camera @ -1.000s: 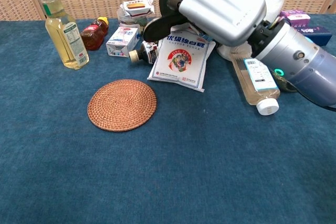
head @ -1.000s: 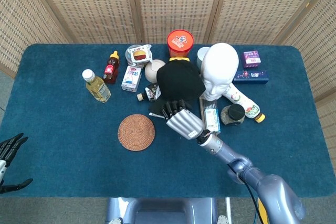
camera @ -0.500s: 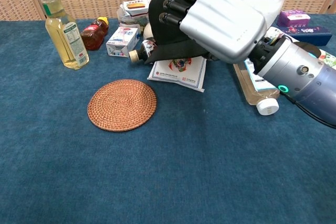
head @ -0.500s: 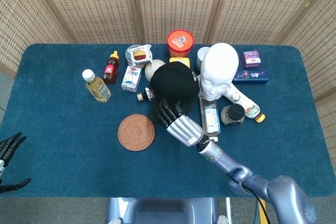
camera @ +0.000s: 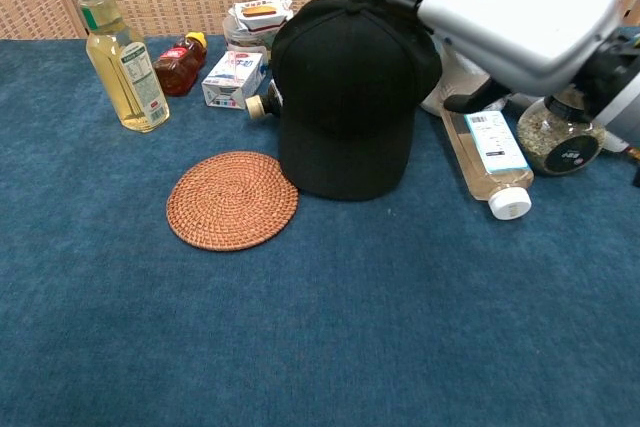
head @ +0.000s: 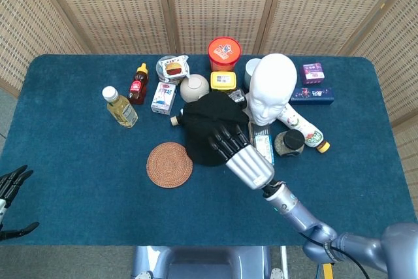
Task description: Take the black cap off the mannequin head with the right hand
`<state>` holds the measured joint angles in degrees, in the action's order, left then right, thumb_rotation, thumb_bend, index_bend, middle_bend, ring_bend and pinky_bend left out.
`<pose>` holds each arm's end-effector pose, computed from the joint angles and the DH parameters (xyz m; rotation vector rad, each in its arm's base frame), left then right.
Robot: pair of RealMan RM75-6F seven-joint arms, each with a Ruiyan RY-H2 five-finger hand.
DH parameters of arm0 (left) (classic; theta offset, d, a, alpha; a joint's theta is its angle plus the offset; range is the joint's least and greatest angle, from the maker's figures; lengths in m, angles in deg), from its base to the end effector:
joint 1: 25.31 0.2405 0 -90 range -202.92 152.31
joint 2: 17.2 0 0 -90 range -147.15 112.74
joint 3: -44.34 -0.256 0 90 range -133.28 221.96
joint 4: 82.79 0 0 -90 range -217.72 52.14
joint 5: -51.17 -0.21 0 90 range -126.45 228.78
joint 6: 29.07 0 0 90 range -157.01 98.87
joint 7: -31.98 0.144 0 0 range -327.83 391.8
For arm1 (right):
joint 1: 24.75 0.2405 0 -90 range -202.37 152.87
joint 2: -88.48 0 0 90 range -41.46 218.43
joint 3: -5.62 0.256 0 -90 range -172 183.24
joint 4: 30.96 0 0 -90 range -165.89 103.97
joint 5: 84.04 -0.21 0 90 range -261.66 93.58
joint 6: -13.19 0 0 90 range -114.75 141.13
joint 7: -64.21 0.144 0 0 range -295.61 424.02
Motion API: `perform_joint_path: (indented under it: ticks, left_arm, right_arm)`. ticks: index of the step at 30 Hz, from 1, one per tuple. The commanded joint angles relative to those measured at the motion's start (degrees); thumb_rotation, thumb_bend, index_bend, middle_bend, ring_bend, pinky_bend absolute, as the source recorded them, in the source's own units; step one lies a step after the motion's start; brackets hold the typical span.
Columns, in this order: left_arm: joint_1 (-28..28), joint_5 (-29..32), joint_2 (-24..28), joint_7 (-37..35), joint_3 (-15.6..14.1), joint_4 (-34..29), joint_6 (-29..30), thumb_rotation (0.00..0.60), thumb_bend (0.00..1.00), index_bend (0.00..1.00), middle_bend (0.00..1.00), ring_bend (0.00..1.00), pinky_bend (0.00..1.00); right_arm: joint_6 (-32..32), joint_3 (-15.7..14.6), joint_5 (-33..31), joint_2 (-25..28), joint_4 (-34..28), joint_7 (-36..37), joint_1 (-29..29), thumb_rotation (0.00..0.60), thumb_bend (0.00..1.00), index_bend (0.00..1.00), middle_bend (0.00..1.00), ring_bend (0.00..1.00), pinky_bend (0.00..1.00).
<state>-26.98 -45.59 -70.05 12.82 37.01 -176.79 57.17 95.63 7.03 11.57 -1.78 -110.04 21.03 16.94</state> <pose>-0.3164 0.1230 0.1890 -1.5028 -1.1589 -0.9453 -0.1144 -0.2996 0.0153 1.8050 0.1546 1.0480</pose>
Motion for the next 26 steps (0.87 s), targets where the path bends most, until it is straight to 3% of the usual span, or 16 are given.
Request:
perform_joint_path:
  ticks: [1, 9, 16, 26]
  left_arm:
    - [0.17, -0.30, 0.03, -0.02, -0.15, 0.11, 0.30, 0.600, 0.10, 0.00, 0.00, 0.00, 0.04]
    - [0.31, -0.55, 0.36, -0.79, -0.27, 0.37, 0.71, 0.600, 0.10, 0.00, 0.00, 0.00, 0.04]
    - [0.62, -0.71, 0.41, -0.94, -0.21, 0.56, 1.48, 0.600, 0.10, 0.00, 0.00, 0.00, 0.04]
    - [1.13, -3.01, 0.35, -0.54, -0.53, 2.09, 3.66, 0.600, 0.10, 0.00, 0.00, 0.00, 0.04]
  right_arm:
    - [0.88, 0.07, -0.53, 6.12, -5.11, 0.69, -3.04, 0.600, 0.00, 0.08, 0.08, 0.02, 0.22]
    - [4.52, -1.14, -1.17, 13.13, -6.10, 9.89, -9.13, 0.600, 0.00, 0.08, 0.08, 0.02, 0.20]
    - [7.98, -2.48, -4.73, 18.16, -11.01, 17.19, -16.20, 0.600, 0.00, 0.09, 0.06, 0.01, 0.16]
    - [12.95, -4.03, -6.25, 16.85, -6.73, 25.71, -25.27, 0.600, 0.00, 0.09, 0.05, 0.00, 0.15]
